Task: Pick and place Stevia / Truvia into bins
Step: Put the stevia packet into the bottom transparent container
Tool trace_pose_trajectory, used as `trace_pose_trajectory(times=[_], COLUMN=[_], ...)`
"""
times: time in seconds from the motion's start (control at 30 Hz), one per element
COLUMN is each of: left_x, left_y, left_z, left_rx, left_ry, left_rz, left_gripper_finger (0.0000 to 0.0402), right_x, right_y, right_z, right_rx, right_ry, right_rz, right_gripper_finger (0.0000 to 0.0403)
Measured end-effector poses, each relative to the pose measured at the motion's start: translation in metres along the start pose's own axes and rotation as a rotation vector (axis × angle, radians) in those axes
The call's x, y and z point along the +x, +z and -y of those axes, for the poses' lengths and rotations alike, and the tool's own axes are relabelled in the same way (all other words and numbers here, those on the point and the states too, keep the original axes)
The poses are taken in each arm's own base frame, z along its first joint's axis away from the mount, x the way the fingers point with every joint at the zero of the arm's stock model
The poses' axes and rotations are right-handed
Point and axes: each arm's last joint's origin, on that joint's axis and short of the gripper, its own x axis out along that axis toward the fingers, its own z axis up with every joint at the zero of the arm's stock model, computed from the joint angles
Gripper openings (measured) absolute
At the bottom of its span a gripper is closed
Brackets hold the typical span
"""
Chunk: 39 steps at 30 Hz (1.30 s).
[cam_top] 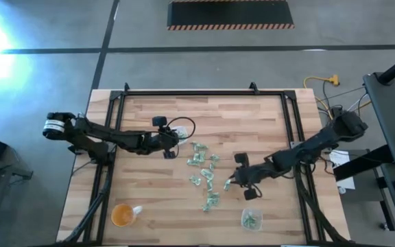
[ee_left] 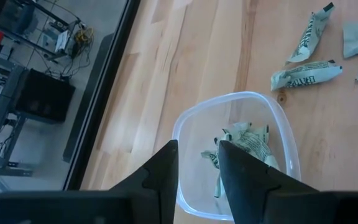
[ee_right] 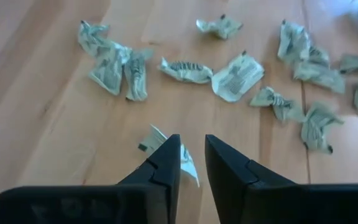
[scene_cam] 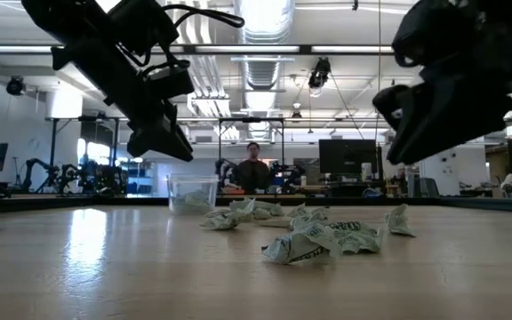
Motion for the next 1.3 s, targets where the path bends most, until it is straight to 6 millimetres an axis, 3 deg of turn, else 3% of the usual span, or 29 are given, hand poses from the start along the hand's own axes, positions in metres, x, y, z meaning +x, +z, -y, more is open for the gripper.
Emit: trace_pose_trajectory(times=[0.33,0.53,0.87,1.3], left_x=[-0.001,-0.002,-0.002,-0.002], left_y=[-0.001,-0.001,0.000,0.000], left_z=[0.000,-0.001,-0.002,-0.002], left_rx=[-0.002,-0.028,-0.029,-0.029], left_ry=[0.000,0.001,0.001,0.001], left_rz=[0.001,0.006,0.008,0.008], left_gripper_finger=[0.0099,0.0099,0.0099,0.0099], right_x=[0.016,0.024,0.032,0.032], right_y=[-0.006,-0.010,-0.014,-0.015], right_z=[0.004,0.004,0.015,0.015], right_rx=[0.038,0.037,0.057,0.041], right_ry=[0.097,0.096,0.060,0.072], right_rz=[-0.074,-0.090,-0.118,-0.126], right_gripper_finger=[0.0136,0.0150,0.0131,0.0070])
